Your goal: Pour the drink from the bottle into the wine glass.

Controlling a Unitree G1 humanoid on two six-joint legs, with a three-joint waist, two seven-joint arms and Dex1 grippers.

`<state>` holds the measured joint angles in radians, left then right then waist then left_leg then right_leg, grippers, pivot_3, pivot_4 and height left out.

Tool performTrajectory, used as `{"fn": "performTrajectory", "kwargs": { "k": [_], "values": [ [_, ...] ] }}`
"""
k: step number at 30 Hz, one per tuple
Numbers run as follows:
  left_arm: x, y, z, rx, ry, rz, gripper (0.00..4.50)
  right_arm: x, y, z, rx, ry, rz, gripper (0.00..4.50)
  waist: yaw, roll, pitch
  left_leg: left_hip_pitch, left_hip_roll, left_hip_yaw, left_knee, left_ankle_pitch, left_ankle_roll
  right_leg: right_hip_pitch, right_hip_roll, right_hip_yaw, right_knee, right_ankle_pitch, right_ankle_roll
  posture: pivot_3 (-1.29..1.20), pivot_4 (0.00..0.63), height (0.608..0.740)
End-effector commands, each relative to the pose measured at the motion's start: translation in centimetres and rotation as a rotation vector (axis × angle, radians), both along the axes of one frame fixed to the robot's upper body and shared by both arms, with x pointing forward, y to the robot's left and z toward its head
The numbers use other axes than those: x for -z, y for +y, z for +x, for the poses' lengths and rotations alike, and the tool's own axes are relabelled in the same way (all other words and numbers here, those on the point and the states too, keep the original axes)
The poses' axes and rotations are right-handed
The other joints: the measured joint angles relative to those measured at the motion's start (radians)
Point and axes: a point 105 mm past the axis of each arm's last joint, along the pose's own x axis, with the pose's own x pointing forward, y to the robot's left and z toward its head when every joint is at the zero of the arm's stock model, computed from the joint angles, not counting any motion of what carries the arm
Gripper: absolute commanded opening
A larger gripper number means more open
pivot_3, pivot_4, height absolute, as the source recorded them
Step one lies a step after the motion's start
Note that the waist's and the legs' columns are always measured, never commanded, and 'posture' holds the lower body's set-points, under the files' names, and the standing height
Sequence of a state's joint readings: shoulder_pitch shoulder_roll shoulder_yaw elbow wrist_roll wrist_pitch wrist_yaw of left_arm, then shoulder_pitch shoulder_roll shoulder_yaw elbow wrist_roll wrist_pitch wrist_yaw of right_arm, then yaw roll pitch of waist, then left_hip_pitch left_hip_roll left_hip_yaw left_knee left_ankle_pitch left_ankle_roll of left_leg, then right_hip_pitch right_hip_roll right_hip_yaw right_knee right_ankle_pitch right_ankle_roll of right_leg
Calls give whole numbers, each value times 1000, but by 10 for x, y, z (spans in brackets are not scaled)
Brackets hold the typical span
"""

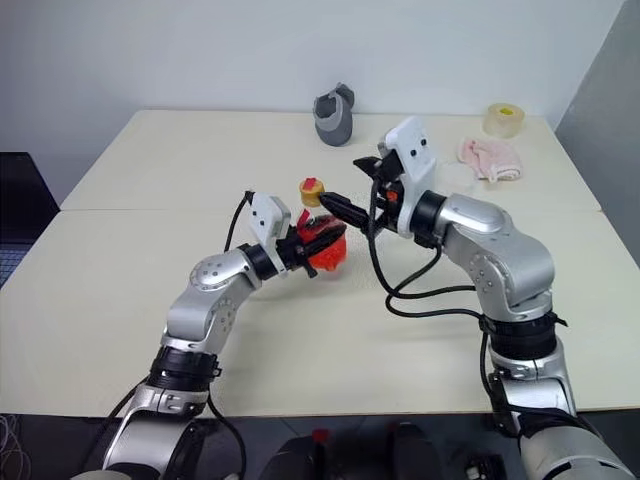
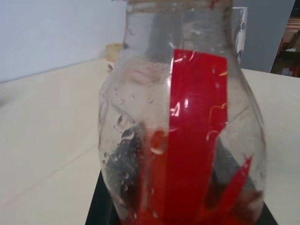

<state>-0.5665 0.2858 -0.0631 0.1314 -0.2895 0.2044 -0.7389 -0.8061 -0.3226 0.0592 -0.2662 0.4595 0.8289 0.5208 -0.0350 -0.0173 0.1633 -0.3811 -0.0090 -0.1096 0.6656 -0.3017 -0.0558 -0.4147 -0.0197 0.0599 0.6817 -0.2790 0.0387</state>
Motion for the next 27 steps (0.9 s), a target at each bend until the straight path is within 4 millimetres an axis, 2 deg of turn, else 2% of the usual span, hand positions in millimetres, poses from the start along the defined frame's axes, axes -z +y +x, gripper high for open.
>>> {"fn": "performTrajectory", "kwargs": {
  "k": [1,7,13,20,27],
  "values": [
    [-17,-6,-2,28,-77,-14,1025,-15,5,-3,-3,-68,20,4491,0,0,0,0,0,0,0,0,0,0,0,0,0,0,0,0,150,740],
    [-18,-11,-2,42,-80,-21,1025,-12,19,-8,-52,-57,24,4491,0,0,0,0,-1,0,0,0,0,0,0,0,0,0,0,0,150,740],
    [-19,-15,-5,53,-82,-27,1025,-6,28,-2,-66,-35,24,4491,-2,0,0,0,0,0,0,0,0,0,0,0,0,0,0,0,150,740],
    [-20,-14,-7,54,-80,-30,1025,-5,16,14,-4,-22,33,4491,-7,0,0,0,-1,0,0,0,0,0,0,0,0,0,0,0,150,740],
    [-17,-14,-13,69,-89,-15,1025,-6,-3,18,30,1,61,4491,-10,0,0,0,0,-1,0,0,0,0,0,1,0,0,0,0,150,740]
  ]
}}
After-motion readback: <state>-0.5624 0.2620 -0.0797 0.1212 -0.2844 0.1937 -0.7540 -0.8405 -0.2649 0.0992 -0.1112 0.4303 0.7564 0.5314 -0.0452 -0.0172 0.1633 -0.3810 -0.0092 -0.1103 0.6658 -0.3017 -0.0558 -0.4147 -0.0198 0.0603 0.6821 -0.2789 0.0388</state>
